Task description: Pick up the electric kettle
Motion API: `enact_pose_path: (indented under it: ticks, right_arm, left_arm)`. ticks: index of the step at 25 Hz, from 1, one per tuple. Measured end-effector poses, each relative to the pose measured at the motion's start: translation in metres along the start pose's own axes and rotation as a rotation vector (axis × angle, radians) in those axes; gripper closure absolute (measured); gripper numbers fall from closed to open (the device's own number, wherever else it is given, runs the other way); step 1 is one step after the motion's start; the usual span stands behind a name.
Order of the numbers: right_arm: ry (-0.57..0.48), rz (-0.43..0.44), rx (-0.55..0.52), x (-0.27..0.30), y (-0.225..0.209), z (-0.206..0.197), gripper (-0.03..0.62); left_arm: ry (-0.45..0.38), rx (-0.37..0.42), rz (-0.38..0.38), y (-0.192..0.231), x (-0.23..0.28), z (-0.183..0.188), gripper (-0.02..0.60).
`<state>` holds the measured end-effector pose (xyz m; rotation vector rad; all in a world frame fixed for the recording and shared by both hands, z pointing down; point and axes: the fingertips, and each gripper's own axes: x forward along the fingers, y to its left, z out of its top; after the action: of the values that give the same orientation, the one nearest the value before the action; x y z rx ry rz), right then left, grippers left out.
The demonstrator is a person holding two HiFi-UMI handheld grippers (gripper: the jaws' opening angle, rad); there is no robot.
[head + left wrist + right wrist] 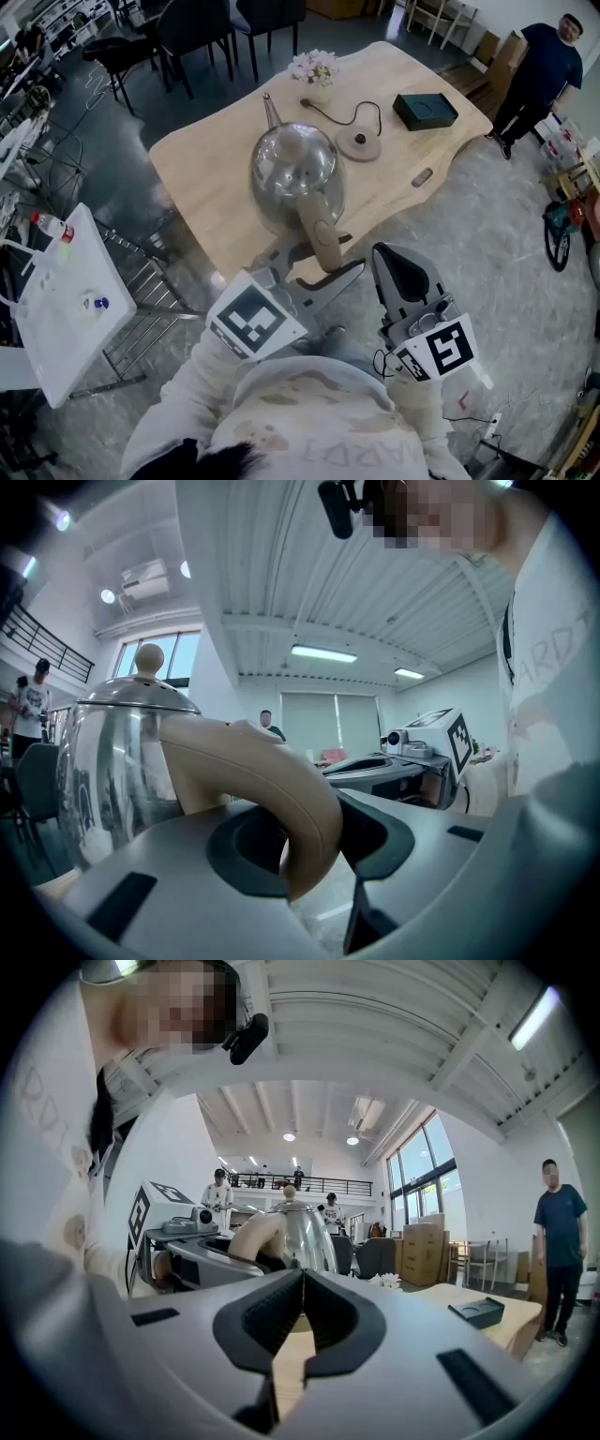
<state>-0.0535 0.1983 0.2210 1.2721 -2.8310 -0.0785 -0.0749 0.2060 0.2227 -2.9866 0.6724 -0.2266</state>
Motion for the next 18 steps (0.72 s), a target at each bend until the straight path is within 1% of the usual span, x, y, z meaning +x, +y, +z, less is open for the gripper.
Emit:
enact_pose_path:
  ticks: [4, 9, 18]
  right_arm:
    - [-0.015, 0.003, 0.008, 0.003, -0.001, 0.004, 0.577]
    - [-0.024, 0.017, 0.019, -0.005, -0.006, 0.005, 0.577]
    - [-0.014, 0.036, 0.013, -0.024, -0.015, 0.007, 0.578]
  left_arm:
    - [0.0, -0.006, 0.007, 0.001, -0.003, 0.001, 0.451]
    - [0.006, 0.008, 0.008, -0.005, 0.005, 0.004, 0.451]
    - [-0.017, -0.007, 0.003, -0.017, 0.02, 0.017, 0.451]
